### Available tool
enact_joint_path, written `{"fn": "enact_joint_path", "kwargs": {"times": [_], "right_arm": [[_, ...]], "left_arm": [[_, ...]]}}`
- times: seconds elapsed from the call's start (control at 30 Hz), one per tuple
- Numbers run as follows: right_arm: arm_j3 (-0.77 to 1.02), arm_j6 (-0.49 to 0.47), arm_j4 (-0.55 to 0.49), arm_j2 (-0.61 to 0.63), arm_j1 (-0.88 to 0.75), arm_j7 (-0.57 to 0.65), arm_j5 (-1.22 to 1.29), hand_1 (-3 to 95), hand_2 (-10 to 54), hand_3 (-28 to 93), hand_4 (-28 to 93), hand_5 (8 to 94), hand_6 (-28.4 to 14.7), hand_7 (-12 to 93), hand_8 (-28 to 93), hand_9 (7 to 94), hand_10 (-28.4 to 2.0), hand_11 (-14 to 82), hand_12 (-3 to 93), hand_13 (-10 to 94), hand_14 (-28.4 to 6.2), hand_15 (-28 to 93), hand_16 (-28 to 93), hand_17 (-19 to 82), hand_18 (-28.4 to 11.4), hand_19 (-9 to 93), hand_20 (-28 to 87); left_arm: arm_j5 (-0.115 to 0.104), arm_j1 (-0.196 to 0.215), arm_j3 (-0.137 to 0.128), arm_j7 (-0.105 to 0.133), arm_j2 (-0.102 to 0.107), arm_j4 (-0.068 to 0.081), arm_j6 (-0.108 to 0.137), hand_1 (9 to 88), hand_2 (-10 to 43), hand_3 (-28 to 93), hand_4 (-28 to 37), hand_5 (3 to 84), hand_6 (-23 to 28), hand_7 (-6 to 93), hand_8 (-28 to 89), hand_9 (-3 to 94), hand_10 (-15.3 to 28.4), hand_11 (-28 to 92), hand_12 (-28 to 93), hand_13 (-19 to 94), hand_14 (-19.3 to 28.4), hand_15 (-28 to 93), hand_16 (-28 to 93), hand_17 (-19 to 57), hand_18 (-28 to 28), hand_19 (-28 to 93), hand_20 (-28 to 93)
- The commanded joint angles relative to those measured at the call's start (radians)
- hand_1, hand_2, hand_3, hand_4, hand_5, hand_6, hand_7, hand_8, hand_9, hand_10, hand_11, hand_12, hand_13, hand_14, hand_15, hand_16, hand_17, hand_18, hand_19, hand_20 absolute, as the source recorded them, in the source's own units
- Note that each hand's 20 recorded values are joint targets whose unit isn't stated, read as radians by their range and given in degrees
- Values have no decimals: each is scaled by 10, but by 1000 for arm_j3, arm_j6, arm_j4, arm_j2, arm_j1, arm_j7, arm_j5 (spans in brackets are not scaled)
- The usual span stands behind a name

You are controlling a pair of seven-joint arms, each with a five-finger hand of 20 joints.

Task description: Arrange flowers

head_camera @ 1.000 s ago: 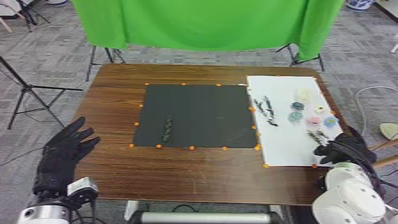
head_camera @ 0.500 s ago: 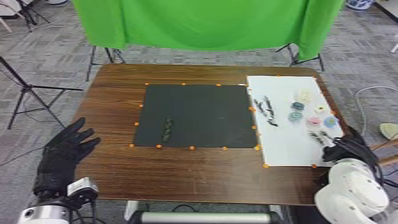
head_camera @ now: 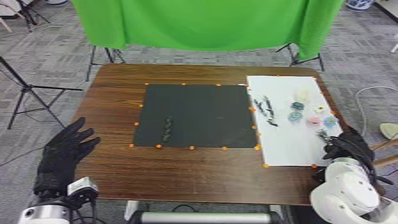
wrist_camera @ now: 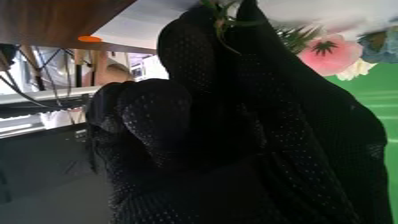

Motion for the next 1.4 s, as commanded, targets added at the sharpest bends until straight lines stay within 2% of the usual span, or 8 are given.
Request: {"fn": "enact_joint_path", "kwargs": {"times": [0.03,0.27,0.4,0.57,0.7,1.03,1.17,1.4], "right_arm": [[-31,64,3,19,3,10,-48,552,-71,760,-283,824,-69,267,93,806,-179,525,212,764,-129,811,128,414,-280,932,473],[-65,131,-40,61,78,20,-106,539,-86,793,-283,853,-59,258,126,841,-160,522,214,799,-113,800,150,442,-280,932,509],[-38,106,-77,50,110,-6,-124,531,-93,807,-283,862,-56,253,141,852,-152,518,221,810,-106,793,167,452,-279,932,525],[-110,55,-108,4,259,-44,-114,525,-94,817,-283,870,-55,246,156,863,-149,518,224,816,-105,791,180,456,-278,932,537],[-241,25,-100,-72,446,-91,-97,521,-95,826,-283,874,-53,244,164,868,-148,518,223,820,-107,791,186,458,-280,932,544],[-560,-19,44,-290,793,-159,-46,517,-95,832,-283,880,-52,239,172,871,-147,519,224,823,-107,792,192,462,-281,932,554],[-590,-52,84,-361,785,-173,-16,516,-95,833,-283,881,-51,237,175,872,-147,520,224,824,-106,792,194,464,-281,932,557],[-687,-95,165,-457,767,-202,53,514,-95,830,-283,880,-50,235,175,873,-146,521,224,825,-106,792,194,465,-281,932,560]], "left_arm": [[-15,13,0,28,9,7,6,251,69,812,-187,341,86,138,-100,313,187,265,80,256,255,490,-96,-77,240,648,-56],[-26,24,-18,49,20,6,17,251,69,812,-188,341,86,138,-100,313,187,265,80,255,256,489,-96,-77,240,648,-57],[-27,35,-25,52,21,0,23,252,69,811,-188,341,86,138,-100,314,187,265,81,256,256,489,-95,-77,240,649,-57],[-7,57,-52,6,-3,-19,9,252,68,812,-188,342,87,137,-100,314,187,265,81,256,256,489,-95,-77,240,649,-57],[-2,59,-58,-6,-4,-24,10,252,68,812,-188,342,87,137,-99,314,187,265,82,257,256,489,-95,-77,240,649,-58],[11,8,-56,-38,-6,-12,-16,252,66,815,-189,343,86,139,-100,315,188,266,83,256,257,489,-94,-78,241,649,-59],[12,2,-54,-33,-14,-7,-19,251,65,817,-190,344,87,139,-100,315,189,266,83,256,259,489,-94,-78,242,650,-59],[23,-22,-56,-67,-50,9,-61,251,64,818,-193,346,87,139,-99,317,188,266,85,256,262,492,-94,-78,242,652,-61]]}}
